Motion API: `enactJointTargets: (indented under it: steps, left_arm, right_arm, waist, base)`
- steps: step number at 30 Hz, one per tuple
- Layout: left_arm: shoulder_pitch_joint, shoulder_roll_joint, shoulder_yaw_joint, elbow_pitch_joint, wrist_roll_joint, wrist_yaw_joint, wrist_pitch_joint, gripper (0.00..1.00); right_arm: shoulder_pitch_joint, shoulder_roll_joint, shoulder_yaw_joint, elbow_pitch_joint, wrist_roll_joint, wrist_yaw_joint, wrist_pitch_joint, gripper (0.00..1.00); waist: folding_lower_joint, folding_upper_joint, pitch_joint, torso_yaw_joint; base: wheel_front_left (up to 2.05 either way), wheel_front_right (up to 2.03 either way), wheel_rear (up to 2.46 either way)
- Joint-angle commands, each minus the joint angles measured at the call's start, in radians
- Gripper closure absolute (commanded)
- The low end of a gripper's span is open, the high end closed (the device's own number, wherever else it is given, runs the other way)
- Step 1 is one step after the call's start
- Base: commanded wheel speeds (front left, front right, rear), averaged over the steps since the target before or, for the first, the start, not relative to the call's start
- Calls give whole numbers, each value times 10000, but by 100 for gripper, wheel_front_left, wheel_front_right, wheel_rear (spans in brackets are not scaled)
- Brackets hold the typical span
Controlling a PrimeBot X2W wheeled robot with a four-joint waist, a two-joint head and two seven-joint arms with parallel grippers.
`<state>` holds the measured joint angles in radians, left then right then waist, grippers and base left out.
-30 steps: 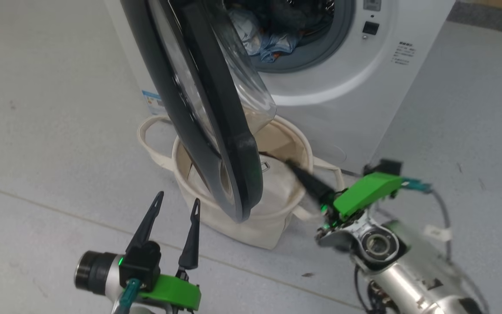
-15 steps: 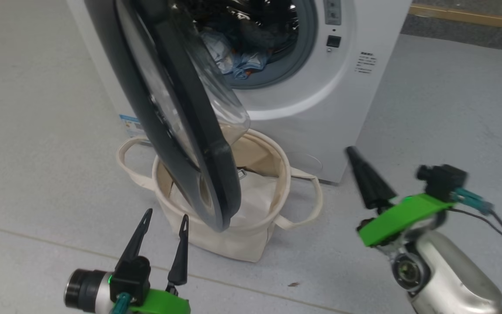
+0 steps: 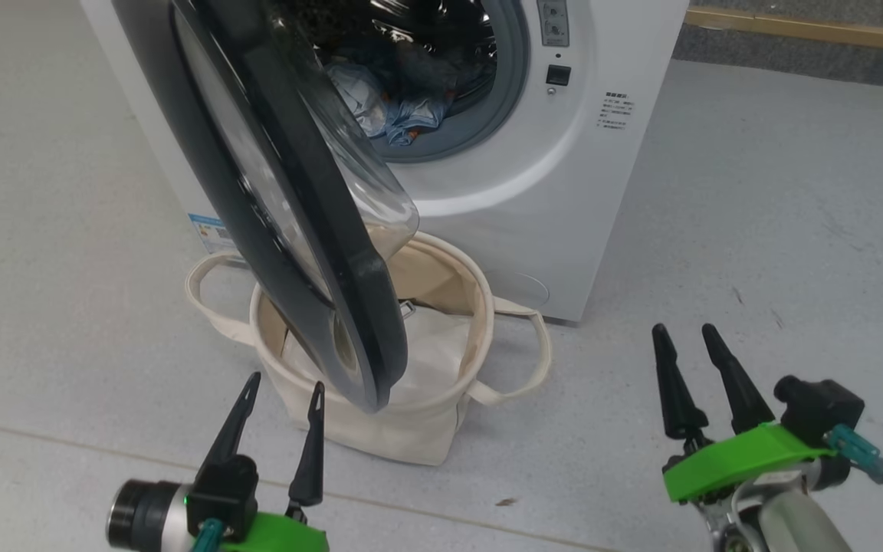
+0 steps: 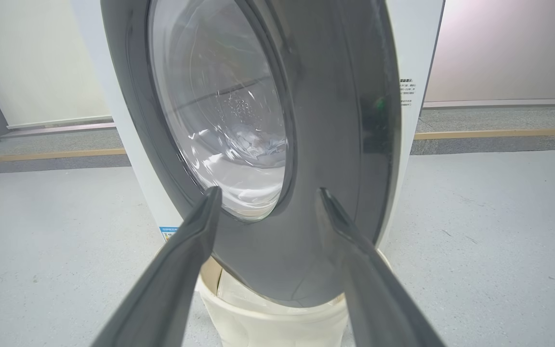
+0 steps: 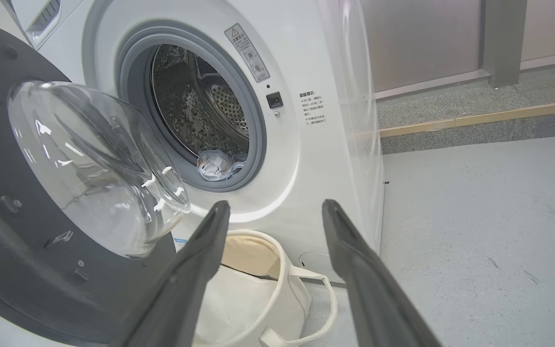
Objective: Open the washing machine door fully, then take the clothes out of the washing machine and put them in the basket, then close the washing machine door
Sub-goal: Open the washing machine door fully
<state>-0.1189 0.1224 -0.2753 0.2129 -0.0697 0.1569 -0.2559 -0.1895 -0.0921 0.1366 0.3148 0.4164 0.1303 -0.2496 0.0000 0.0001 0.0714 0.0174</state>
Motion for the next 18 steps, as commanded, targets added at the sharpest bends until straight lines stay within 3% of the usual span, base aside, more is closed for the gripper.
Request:
enactJointTargets:
  steps: [1,18]
  left_arm:
    - [-97,128,407,-261,-56,-12,-59,0]
    - [30,74,525,-243,-53,-105,-59,0]
  right_arm:
    - [-67,154,99,-370,-221,4,-121,0]
    - [75,415,-116,-302,-567,4,-122,0]
  waist:
    - [0,-1,-19,-21]
    - [0,-1,-196,95]
  base:
    - [0,0,0]
    - [0,0,0]
